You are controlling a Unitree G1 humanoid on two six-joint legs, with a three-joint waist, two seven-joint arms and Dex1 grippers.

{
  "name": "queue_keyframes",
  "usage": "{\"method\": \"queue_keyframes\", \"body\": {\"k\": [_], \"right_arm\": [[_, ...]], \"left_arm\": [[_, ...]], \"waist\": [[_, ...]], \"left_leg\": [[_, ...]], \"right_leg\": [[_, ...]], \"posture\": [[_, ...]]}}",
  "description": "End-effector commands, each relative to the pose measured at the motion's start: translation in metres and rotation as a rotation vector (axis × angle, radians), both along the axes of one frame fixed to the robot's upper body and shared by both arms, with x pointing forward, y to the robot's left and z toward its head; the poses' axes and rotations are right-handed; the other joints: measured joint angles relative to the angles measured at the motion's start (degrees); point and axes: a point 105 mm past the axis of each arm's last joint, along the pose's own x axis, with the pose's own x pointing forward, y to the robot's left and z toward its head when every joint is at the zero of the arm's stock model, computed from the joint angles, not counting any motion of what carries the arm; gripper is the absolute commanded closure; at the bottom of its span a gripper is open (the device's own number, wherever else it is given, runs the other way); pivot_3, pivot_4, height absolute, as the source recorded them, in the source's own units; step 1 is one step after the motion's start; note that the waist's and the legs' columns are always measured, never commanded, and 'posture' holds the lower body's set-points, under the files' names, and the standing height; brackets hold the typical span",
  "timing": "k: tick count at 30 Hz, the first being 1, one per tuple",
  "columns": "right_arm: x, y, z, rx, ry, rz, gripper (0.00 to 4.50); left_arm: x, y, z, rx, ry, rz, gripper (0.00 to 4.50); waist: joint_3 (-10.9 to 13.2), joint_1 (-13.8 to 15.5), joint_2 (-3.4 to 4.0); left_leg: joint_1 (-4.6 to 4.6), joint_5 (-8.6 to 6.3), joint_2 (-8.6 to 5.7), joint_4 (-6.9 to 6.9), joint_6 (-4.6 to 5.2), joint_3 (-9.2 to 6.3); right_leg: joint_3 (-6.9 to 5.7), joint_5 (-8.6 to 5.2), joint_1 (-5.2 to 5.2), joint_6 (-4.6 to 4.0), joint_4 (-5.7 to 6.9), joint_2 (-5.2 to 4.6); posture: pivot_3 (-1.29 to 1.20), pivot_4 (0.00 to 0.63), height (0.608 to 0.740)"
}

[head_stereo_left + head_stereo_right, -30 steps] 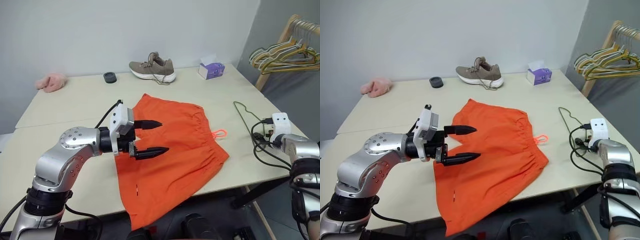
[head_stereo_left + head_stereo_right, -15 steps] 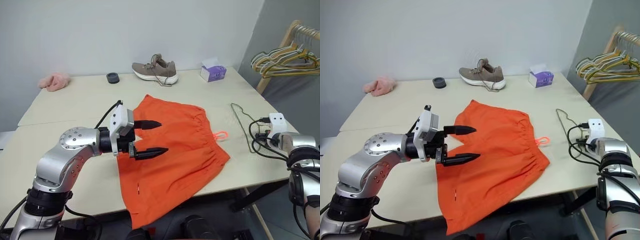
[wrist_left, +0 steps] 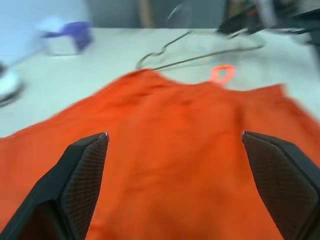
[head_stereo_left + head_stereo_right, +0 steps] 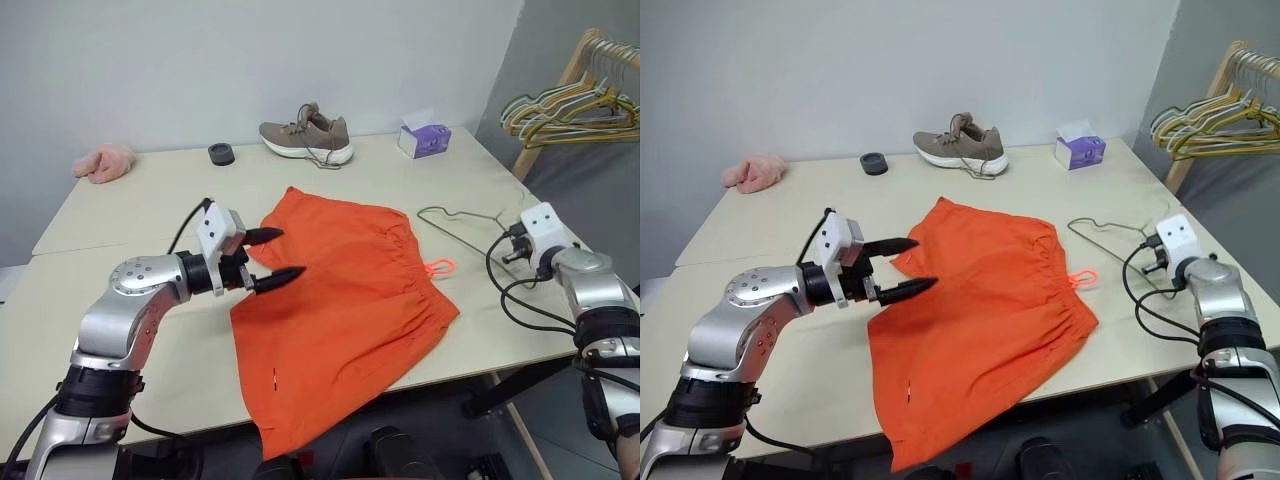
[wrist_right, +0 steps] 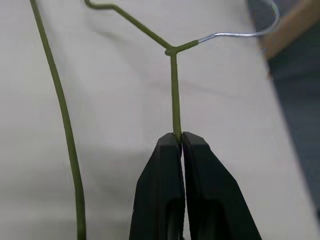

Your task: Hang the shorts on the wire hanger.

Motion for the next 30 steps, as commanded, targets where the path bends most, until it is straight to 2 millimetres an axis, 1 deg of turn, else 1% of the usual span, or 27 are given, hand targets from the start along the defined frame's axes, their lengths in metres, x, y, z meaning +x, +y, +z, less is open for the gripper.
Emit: {"method": "queue_keyframes", "body": {"k": [1, 3, 7, 11, 12, 13, 15, 19, 22, 24, 25, 27, 30], "right_arm": [[-0.004, 0.033, 0.046, -0.201, -0.198, 0.164, 4.46], [-0.009, 0.045, 0.056, -0.281, -0.255, 0.222, 4.46], [-0.021, 0.083, 0.083, -0.451, -0.431, 0.388, 4.46], [-0.028, 0.103, 0.094, -0.495, -0.515, 0.474, 4.46], [-0.033, 0.116, 0.102, -0.5, -0.572, 0.531, 4.46], [-0.037, 0.125, 0.107, -0.504, -0.612, 0.572, 4.46], [-0.047, 0.143, 0.114, -0.518, -0.678, 0.664, 4.46], [-0.065, 0.173, 0.112, -0.491, -0.732, 0.842, 4.46], [-0.078, 0.195, 0.11, -0.458, -0.76, 0.965, 4.46], [-0.084, 0.205, 0.109, -0.447, -0.763, 1.02, 4.46], [-0.085, 0.209, 0.109, -0.439, -0.762, 1.04, 4.46], [-0.088, 0.217, 0.109, -0.427, -0.765, 1.072, 4.46], [-0.09, 0.225, 0.112, -0.414, -0.775, 1.105, 4.46]], "left_arm": [[0.018, 0.015, 0.023, -0.002, -0.107, 0.105, 0.0], [0.022, 0.018, 0.027, -0.006, -0.112, 0.116, 0.0], [0.026, 0.017, 0.036, -0.061, -0.052, 0.083, 0.0], [0.028, 0.018, 0.038, -0.072, -0.007, 0.072, 0.0], [0.031, 0.02, 0.037, -0.069, 0.014, 0.073, 0.0], [0.032, 0.022, 0.037, -0.067, 0.029, 0.073, 0.0], [0.038, 0.027, 0.039, -0.063, 0.038, 0.095, 0.0], [0.043, 0.029, 0.037, -0.021, 0.062, 0.077, 0.0], [0.04, 0.025, 0.028, 0.042, 0.103, 0.002, 0.0], [0.038, 0.021, 0.025, 0.072, 0.114, -0.04, 0.0], [0.035, 0.017, 0.023, 0.08, 0.127, -0.079, 0.0], [0.023, 0.007, 0.019, 0.101, 0.177, -0.19, 0.0], [0.009, 0.0, 0.009, 0.154, 0.227, -0.291, 0.0]], "waist": [[0.0, 0.1, -0.02], [0.01, -0.01, -0.02], [0.04, -0.08, -0.02], [0.05, -0.1, -0.03], [0.05, -0.1, -0.04], [0.05, -0.15, -0.04], [0.06, -0.3, -0.04], [0.05, -0.41, -0.05], [0.05, -0.44, -0.05], [0.05, -0.43, -0.05], [0.06, -0.42, -0.05], [0.06, -0.42, -0.06], [0.06, -0.48, -0.06]], "left_leg": [[-0.01, 0.0, 0.01, 0.0, 0.0, -0.01], [0.01, 0.0, 0.0, 0.01, 0.0, 0.03], [0.01, 0.0, -0.04, 0.04, 0.0, 0.08], [0.02, 0.0, -0.03, 0.04, 0.0, 0.05], [0.02, 0.0, -0.04, 0.04, 0.0, 0.04], [0.01, 0.0, -0.04, 0.04, 0.0, 0.03], [0.02, 0.0, -0.04, 0.04, 0.0, 0.03], [0.02, 0.0, -0.04, 0.04, 0.0, 0.02], [0.02, 0.0, -0.04, 0.03, 0.0, 0.01], [0.01, 0.0, -0.04, 0.04, 0.0, 0.0], [0.0, 0.0, -0.04, 0.04, 0.0, -0.02], [-0.01, 0.0, -0.04, 0.06, 0.0, -0.03], [0.0, 0.0, -0.03, 0.05, 0.0, -0.03]], "right_leg": [[-0.01, -0.01, 0.0, 0.01, -0.01, 0.0], [0.02, -0.01, 0.0, 0.01, -0.01, 0.0], [-0.01, 0.01, 0.0, 0.05, 0.0, -0.06], [-0.02, 0.02, 0.01, 0.06, 0.01, -0.05], [-0.02, 0.02, 0.01, 0.05, 0.01, -0.05], [-0.02, 0.02, 0.01, 0.05, 0.01, -0.06], [-0.03, 0.02, 0.01, 0.05, 0.01, -0.05], [-0.05, 0.02, 0.01, 0.05, 0.02, -0.04], [-0.05, 0.02, 0.02, 0.05, 0.0, -0.04], [-0.05, 0.02, 0.02, 0.04, 0.01, -0.05], [-0.05, 0.03, 0.02, 0.04, 0.01, -0.06], [-0.05, 0.03, 0.02, 0.04, 0.02, -0.06], [-0.05, 0.03, 0.01, 0.02, 0.03, -0.06]], "posture": [[-0.2, 0.053, 0.74], [-0.2, 0.054, 0.74], [-0.21, 0.055, 0.74], [-0.21, 0.055, 0.74], [-0.22, 0.053, 0.74], [-0.22, 0.053, 0.74], [-0.22, 0.051, 0.74], [-0.22, 0.047, 0.74], [-0.22, 0.047, 0.74], [-0.22, 0.047, 0.74], [-0.22, 0.047, 0.74], [-0.22, 0.047, 0.74], [-0.23, 0.049, 0.74]]}}
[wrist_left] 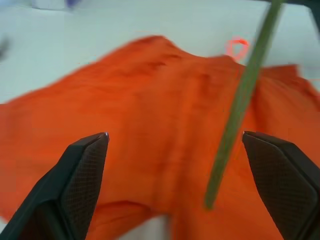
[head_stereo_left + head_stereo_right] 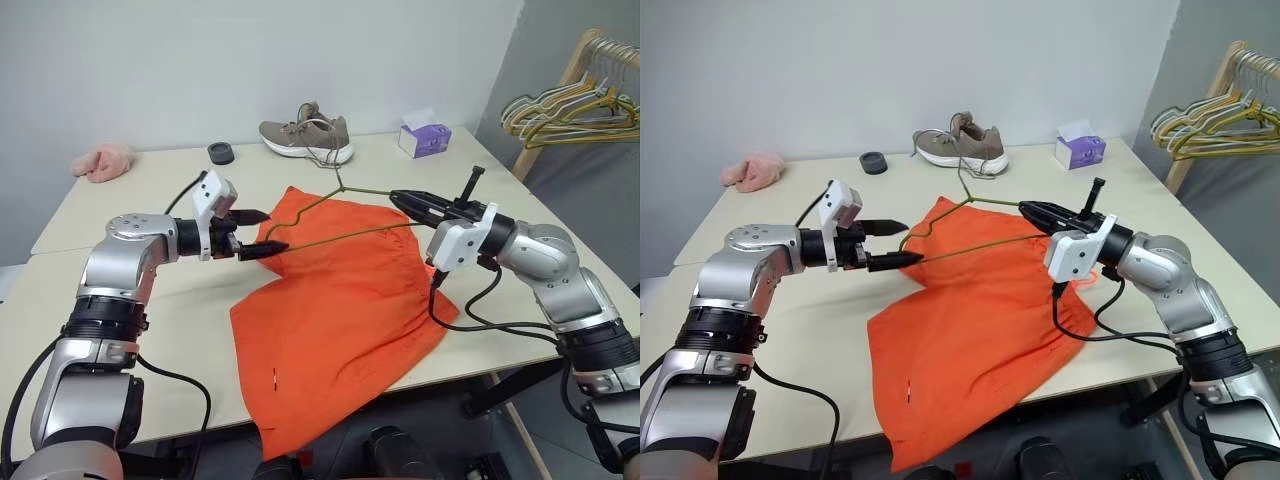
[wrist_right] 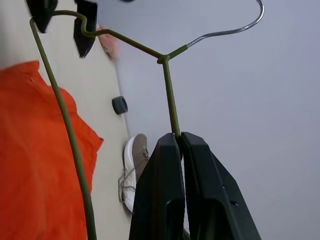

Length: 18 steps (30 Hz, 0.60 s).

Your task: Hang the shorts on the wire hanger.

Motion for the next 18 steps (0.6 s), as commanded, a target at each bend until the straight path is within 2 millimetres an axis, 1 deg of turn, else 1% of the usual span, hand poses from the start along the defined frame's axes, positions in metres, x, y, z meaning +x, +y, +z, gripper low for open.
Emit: {"method": "queue_keyframes", "body": {"k": [1, 4, 7, 9, 12, 18], "right_arm": [[-0.01, 0.011, 0.02, 0.025, -0.058, 0.071, 4.46], [-0.014, 0.017, 0.021, 0.035, -0.051, 0.098, 4.46], [-0.019, 0.021, 0.021, 0.042, -0.043, 0.119, 4.46], [-0.02, 0.022, 0.021, 0.046, -0.035, 0.124, 4.5], [-0.021, 0.022, 0.019, 0.056, -0.019, 0.122, 4.5], [-0.023, 0.022, 0.016, 0.059, 0.001, 0.123, 4.5]], "left_arm": [[-0.014, -0.009, 0.004, 0.062, -0.01, -0.132, 0.0], [-0.021, -0.01, -0.004, 0.099, 0.012, -0.179, 0.0], [-0.021, -0.011, -0.011, 0.12, 0.014, -0.182, 0.0], [-0.02, -0.011, -0.012, 0.115, 0.029, -0.179, 0.4], [-0.018, -0.011, -0.011, 0.098, 0.034, -0.17, 1.2], [-0.02, -0.012, -0.014, 0.099, 0.041, -0.167, 3.1]], "waist": [[0.0, -0.01, 0.0], [-0.01, -0.02, 0.01], [0.0, -0.03, 0.01], [0.0, 0.02, 0.0], [0.0, 0.05, 0.01], [0.0, 0.05, 0.01]], "left_leg": [[0.01, 0.0, 0.01, 0.0, 0.0, 0.0], [0.02, 0.0, 0.02, -0.01, 0.0, -0.03], [0.02, 0.0, 0.02, 0.0, 0.0, -0.03], [0.0, 0.0, 0.02, 0.01, 0.0, -0.04], [0.0, 0.0, 0.01, 0.01, 0.0, -0.04], [0.0, 0.0, 0.01, 0.02, 0.0, -0.04]], "right_leg": [[0.0, 0.01, 0.01, -0.02, 0.0, 0.0], [0.0, 0.0, 0.01, -0.03, 0.02, 0.01], [0.01, 0.0, 0.0, -0.03, 0.02, 0.01], [0.0, 0.0, 0.0, -0.03, 0.02, 0.01], [0.0, 0.0, 0.01, -0.02, 0.02, 0.0], [0.0, 0.0, 0.01, -0.02, 0.02, 0.0]], "posture": [[-0.23, 0.049, 0.74], [-0.23, 0.051, 0.74], [-0.23, 0.052, 0.74], [-0.23, 0.053, 0.74], [-0.23, 0.053, 0.74], [-0.24, 0.06, 0.74]]}}
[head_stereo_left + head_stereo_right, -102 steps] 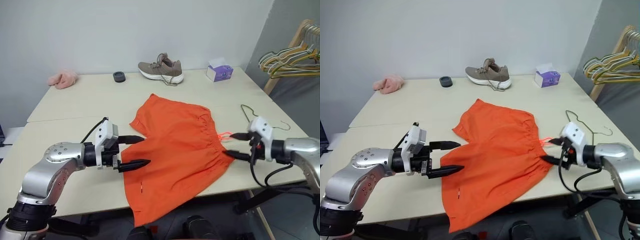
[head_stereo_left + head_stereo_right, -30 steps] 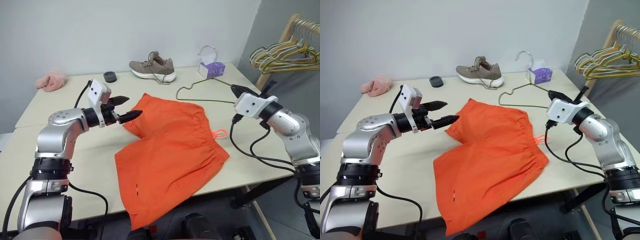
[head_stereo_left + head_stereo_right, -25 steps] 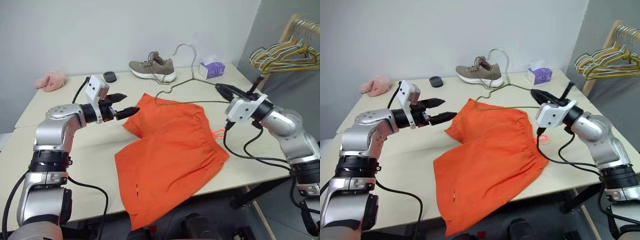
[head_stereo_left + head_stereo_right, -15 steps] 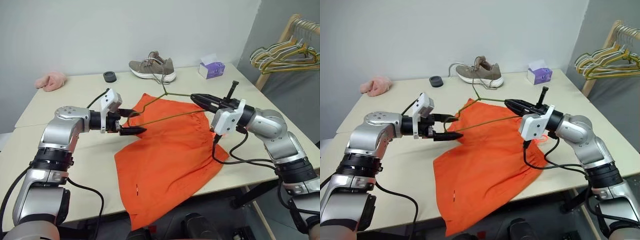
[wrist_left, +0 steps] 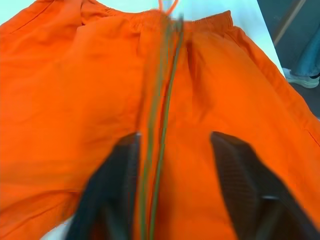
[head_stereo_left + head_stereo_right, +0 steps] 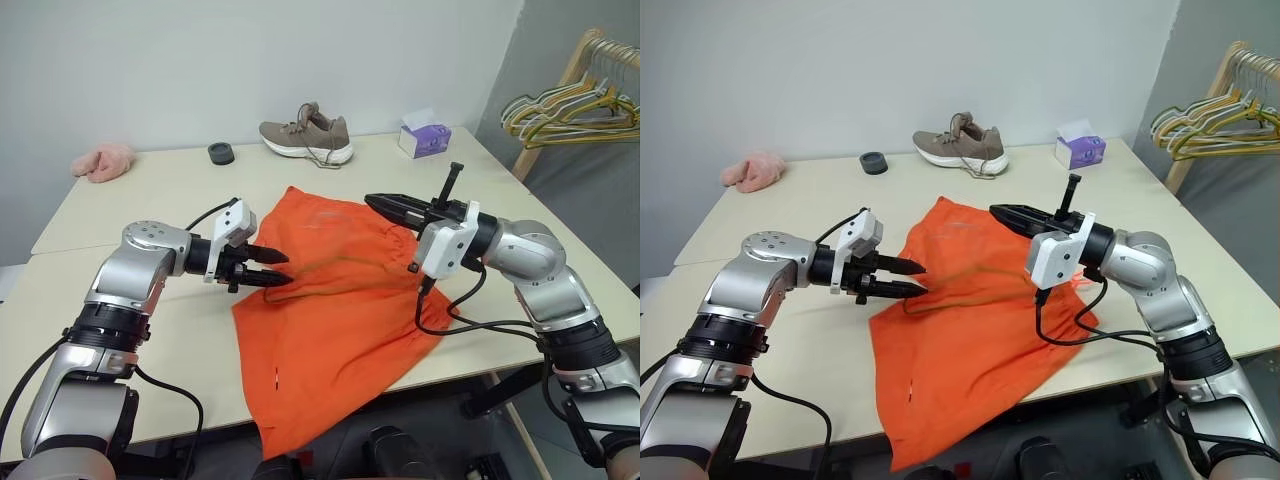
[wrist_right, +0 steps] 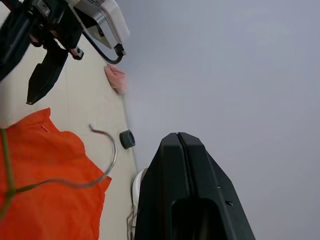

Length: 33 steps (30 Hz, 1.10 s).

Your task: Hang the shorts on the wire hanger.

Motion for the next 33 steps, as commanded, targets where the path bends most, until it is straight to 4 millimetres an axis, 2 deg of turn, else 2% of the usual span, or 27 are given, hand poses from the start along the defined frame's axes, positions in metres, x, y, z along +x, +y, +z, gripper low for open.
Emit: {"method": "queue_keyframes", "body": {"k": [1, 4, 5, 9, 10, 13, 16, 17, 19, 21, 25, 29, 33], "right_arm": [[-0.008, 0.001, 0.012, 0.032, -0.031, 0.02, 4.5], [-0.006, 0.001, 0.008, 0.034, -0.002, 0.007, 4.5], [-0.006, 0.0, 0.006, 0.038, 0.028, 0.002, 4.5], [-0.003, -0.008, -0.011, 0.031, 0.244, -0.041, 4.5], [-0.001, -0.012, -0.016, 0.034, 0.302, -0.066, 4.33], [0.009, -0.031, -0.038, 0.074, 0.53, -0.197, 3.61], [0.012, -0.037, -0.044, 0.089, 0.598, -0.249, 2.59], [0.016, -0.041, -0.054, 0.085, 0.667, -0.297, 2.24], [0.024, -0.043, -0.071, 0.07, 0.762, -0.377, 1.53], [0.033, -0.036, -0.078, 0.075, 0.814, -0.406, 0.87], [0.053, -0.019, -0.087, 0.105, 0.901, -0.434, 0.87], [0.076, 0.006, -0.106, 0.083, 0.959, -0.464, 0.87], [0.084, 0.015, -0.123, 0.014, 0.984, -0.485, 0.87]], "left_arm": [[0.0, -0.002, 0.007, -0.003, -0.03, -0.012, 3.39], [-0.002, -0.002, 0.004, 0.0, -0.027, -0.014, 4.33], [-0.003, -0.001, 0.003, 0.001, -0.027, -0.014, 4.47], [-0.002, 0.0, 0.003, -0.016, -0.033, 0.005, 4.47], [-0.002, 0.0, 0.004, -0.023, -0.036, 0.014, 4.49], [0.006, 0.01, 0.006, -0.036, -0.087, 0.1, 4.5], [0.007, 0.014, 0.008, -0.047, -0.103, 0.134, 4.5], [0.005, 0.021, 0.007, -0.051, -0.111, 0.156, 4.5], [-0.001, 0.032, 0.005, -0.054, -0.115, 0.193, 4.5], [-0.006, 0.037, 0.002, -0.048, -0.114, 0.213, 4.5], [-0.012, 0.042, -0.001, -0.039, -0.12, 0.235, 4.5], [-0.016, 0.049, 0.001, -0.051, -0.127, 0.276, 4.5], [-0.019, 0.051, 0.002, -0.053, -0.13, 0.295, 4.5]], "waist": [[0.0, -0.02, 0.0], [0.0, -0.06, 0.01], [0.0, -0.05, 0.0], [0.01, 0.07, -0.01], [0.01, 0.12, 0.0], [0.01, 0.21, -0.01], [0.01, 0.21, 0.0], [0.01, 0.13, 0.0], [0.01, -0.29, 0.01], [0.01, -0.67, 0.01], [0.04, -1.24, 0.02], [0.04, -1.28, 0.0], [0.04, -0.9, 0.0]], "left_leg": [[0.0, 0.0, 0.0, 0.0, 0.0, 0.0], [0.01, 0.0, 0.0, -0.01, 0.0, 0.0], [0.01, 0.0, 0.01, -0.01, 0.0, 0.0], [0.0, 0.0, 0.0, 0.0, 0.0, 0.0], [-0.01, 0.0, 0.0, 0.0, 0.0, -0.02], [0.0, 0.0, 0.0, 0.01, 0.0, -0.04], [0.0, 0.0, -0.01, 0.02, 0.0, -0.03], [0.01, 0.0, -0.02, 0.02, 0.01, -0.03], [0.03, 0.0, 0.01, -0.01, 0.0, -0.01], [0.03, 0.0, 0.06, -0.05, 0.0, 0.0], [0.01, 0.0, 0.04, -0.04, 0.0, -0.07], [-0.03, 0.0, -0.06, -0.04, 0.0, -0.06], [-0.05, -0.01, -0.09, -0.04, 0.01, -0.13]], "right_leg": [[0.0, 0.0, 0.0, 0.0, 0.0, 0.0], [0.0, -0.01, 0.0, 0.01, 0.0, 0.0], [0.0, -0.01, 0.0, 0.01, 0.0, 0.0], [0.0, 0.0, 0.01, 0.01, 0.0, 0.0], [-0.01, 0.0, 0.01, 0.0, 0.0, 0.0], [-0.03, 0.0, 0.02, 0.0, 0.0, -0.03], [-0.02, -0.01, 0.02, 0.01, 0.01, -0.05], [-0.02, -0.01, 0.01, 0.02, 0.01, -0.05], [0.0, -0.01, 0.0, 0.02, 0.01, -0.05], [0.01, -0.01, -0.03, 0.0, 0.01, -0.08], [-0.06, 0.0, -0.04, -0.02, 0.05, -0.2], [-0.09, 0.14, -0.03, -0.23, 0.01, -0.2], [-0.15, 0.16, -0.04, -0.23, 0.01, -0.23]], "posture": [[-0.24, 0.06, 0.74], [-0.24, 0.06, 0.74], [-0.24, 0.06, 0.74], [-0.24, 0.062, 0.74], [-0.24, 0.062, 0.74], [-0.25, 0.064, 0.74], [-0.25, 0.065, 0.74], [-0.25, 0.066, 0.74], [-0.25, 0.066, 0.74], [-0.23, 0.065, 0.74], [-0.22, 0.062, 0.74], [-0.19, 0.058, 0.74], [-0.18, 0.056, 0.74]]}}
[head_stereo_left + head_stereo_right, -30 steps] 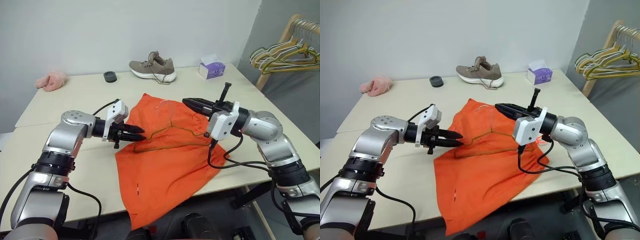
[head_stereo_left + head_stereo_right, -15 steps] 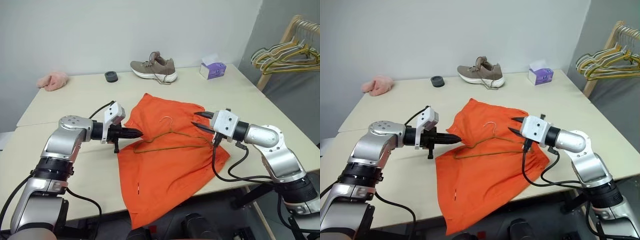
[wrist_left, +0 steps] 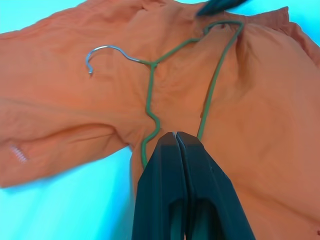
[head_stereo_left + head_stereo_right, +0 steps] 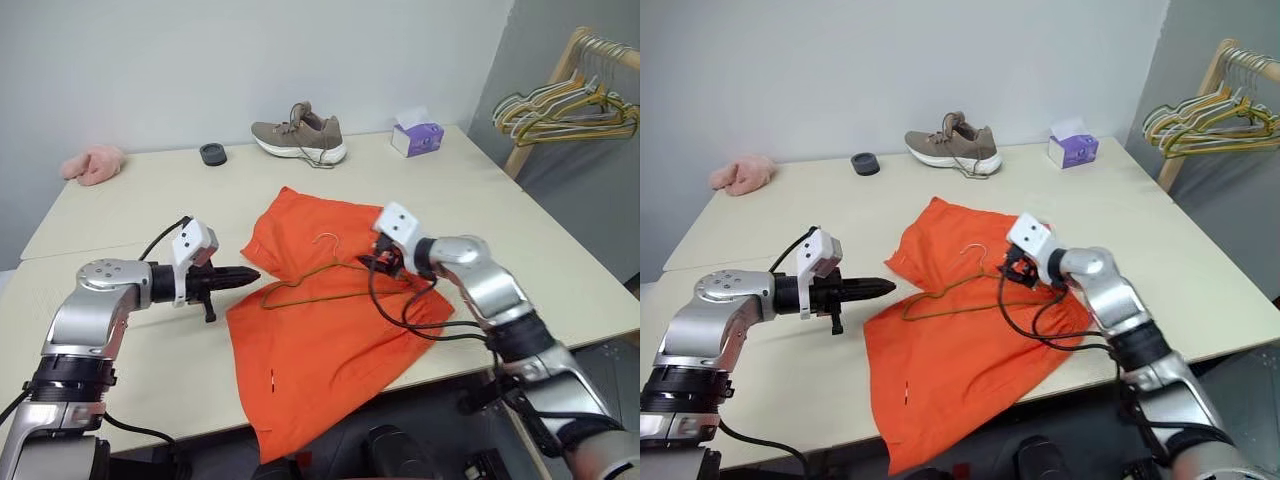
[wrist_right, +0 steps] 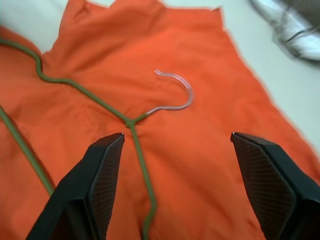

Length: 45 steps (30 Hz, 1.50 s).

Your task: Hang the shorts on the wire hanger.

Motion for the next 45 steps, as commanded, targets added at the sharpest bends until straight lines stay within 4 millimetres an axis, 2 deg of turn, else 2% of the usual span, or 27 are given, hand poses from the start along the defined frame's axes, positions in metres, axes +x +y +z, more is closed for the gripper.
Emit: {"method": "queue_keyframes", "body": {"k": [1, 5, 8, 12, 16, 17, 19, 22, 27, 30, 34, 37, 39, 44, 45], "right_arm": [[0.01, 0.003, -0.002, -0.039, -0.021, -0.001, 0.87], [0.025, 0.006, -0.012, -0.054, -0.013, -0.057, 0.87], [0.035, 0.006, -0.016, -0.035, 0.01, -0.101, 1.43], [0.038, 0.001, -0.025, -0.084, 0.04, -0.104, 2.82], [0.031, 0.003, -0.032, -0.147, 0.017, -0.024, 4.34], [0.03, 0.004, -0.031, -0.149, 0.01, -0.012, 4.48], [0.028, 0.006, -0.031, -0.17, -0.016, 0.011, 4.48], [0.03, 0.011, -0.018, -0.147, -0.103, 0.012, 4.48], [0.026, 0.016, 0.019, -0.104, -0.274, 0.031, 4.48], [0.012, 0.016, 0.049, -0.092, -0.421, 0.064, 4.48], [-0.003, 0.01, 0.074, -0.114, -0.572, 0.069, 4.48], [-0.009, 0.007, 0.095, -0.186, -0.742, 0.087, 4.5], [-0.013, 0.008, 0.105, -0.226, -0.842, 0.114, 4.5], [-0.027, 0.02, 0.121, -0.253, -1.031, 0.204, 4.5], [-0.033, 0.025, 0.123, -0.251, -1.068, 0.242, 4.5]], "left_arm": [[-0.001, 0.004, 0.015, 0.0, -0.053, 0.014, 4.5], [-0.001, 0.004, 0.016, -0.004, -0.058, 0.026, 4.5], [-0.002, 0.003, 0.016, -0.007, -0.06, 0.025, 4.5], [-0.001, 0.002, 0.016, -0.007, -0.062, 0.022, 4.5], [-0.001, 0.002, 0.017, -0.01, -0.064, 0.023, 4.5], [-0.001, 0.002, 0.017, -0.011, -0.065, 0.025, 4.5], [0.0, 0.003, 0.018, -0.011, -0.066, 0.029, 4.5], [0.002, 0.006, 0.02, -0.017, -0.076, 0.053, 4.5], [0.011, 0.016, 0.026, -0.05, -0.103, 0.132, 4.5], [0.018, 0.026, 0.036, -0.11, -0.118, 0.201, 4.5], [0.021, 0.033, 0.046, -0.201, -0.098, 0.249, 4.5], [0.019, 0.027, 0.056, -0.269, -0.063, 0.213, 3.92], [0.016, 0.022, 0.057, -0.284, -0.026, 0.176, 3.28], [-0.002, 0.008, 0.043, -0.223, 0.105, 0.021, 1.75], [-0.001, 0.006, 0.039, -0.206, 0.114, 0.011, 1.75]], "waist": [[0.0, 0.35, 0.0], [0.0, 0.36, 0.0], [0.0, 0.29, 0.0], [0.0, 0.2, 0.0], [0.0, 0.15, 0.0], [0.0, 0.15, 0.0], [0.0, 0.09, 0.0], [0.0, -0.14, 0.0], [0.0, -0.12, 0.01], [0.0, 0.12, 0.0], [0.0, 0.65, 0.0], [0.0, 1.04, 0.0], [0.0, 1.23, 0.0], [0.0, 1.06, 0.0], [0.0, 1.06, 0.0]], "left_leg": [[-0.02, 0.0, 0.0, 0.0, 0.0, -0.05], [-0.02, 0.0, -0.02, 0.0, 0.0, -0.07], [-0.01, 0.0, 0.0, 0.0, -0.01, -0.1], [-0.02, 0.0, -0.02, 0.0, -0.01, -0.16], [-0.03, 0.0, -0.03, -0.01, -0.01, -0.18], [-0.03, 0.0, -0.04, -0.01, -0.01, -0.19], [-0.02, 0.0, -0.03, 0.0, -0.01, -0.22], [-0.02, 0.0, -0.03, -0.01, -0.01, -0.27], [-0.05, 0.0, -0.02, -0.01, -0.02, -0.32], [-0.07, -0.01, -0.01, 0.0, -0.03, -0.41], [-0.08, -0.03, -0.01, 0.0, -0.06, -0.47], [-0.07, -0.03, -0.03, 0.02, -0.06, -0.46], [-0.06, -0.03, -0.04, 0.03, -0.07, -0.46], [-0.06, -0.03, -0.04, -0.01, -0.07, -0.43], [-0.06, -0.03, -0.04, -0.02, -0.07, -0.43]], "right_leg": [[-0.05, 0.0, 0.0, 0.0, 0.0, -0.01], [-0.08, 0.01, -0.01, -0.01, 0.03, -0.04], [-0.1, 0.03, 0.0, 0.01, 0.05, -0.04], [-0.15, 0.03, 0.02, 0.01, 0.04, -0.04], [-0.17, 0.04, 0.03, 0.02, 0.04, -0.07], [-0.17, 0.04, 0.03, 0.03, 0.04, -0.07], [-0.2, 0.04, 0.04, 0.03, 0.06, -0.07], [-0.22, 0.04, 0.04, 0.03, 0.07, -0.07], [-0.24, 0.04, 0.02, 0.04, 0.07, -0.09], [-0.31, 0.04, 0.02, 0.04, 0.06, -0.13], [-0.35, 0.04, 0.02, 0.05, 0.06, -0.13], [-0.34, 0.04, 0.01, 0.05, 0.07, -0.12], [-0.34, 0.04, 0.03, 0.05, 0.06, -0.09], [-0.3, 0.03, 0.01, 0.04, 0.04, -0.03], [-0.3, 0.03, 0.0, 0.04, 0.04, -0.03]], "posture": [[-0.18, 0.055, 0.74], [-0.17, 0.053, 0.74], [-0.17, 0.051, 0.74], [-0.17, 0.052, 0.74], [-0.18, 0.051, 0.74], [-0.18, 0.051, 0.74], [-0.18, 0.051, 0.74], [-0.18, 0.05, 0.74], [-0.17, 0.05, 0.74], [-0.18, 0.051, 0.74], [-0.18, 0.052, 0.74], [-0.19, 0.052, 0.74], [-0.19, 0.052, 0.74], [-0.2, 0.047, 0.74], [-0.2, 0.046, 0.74]]}}
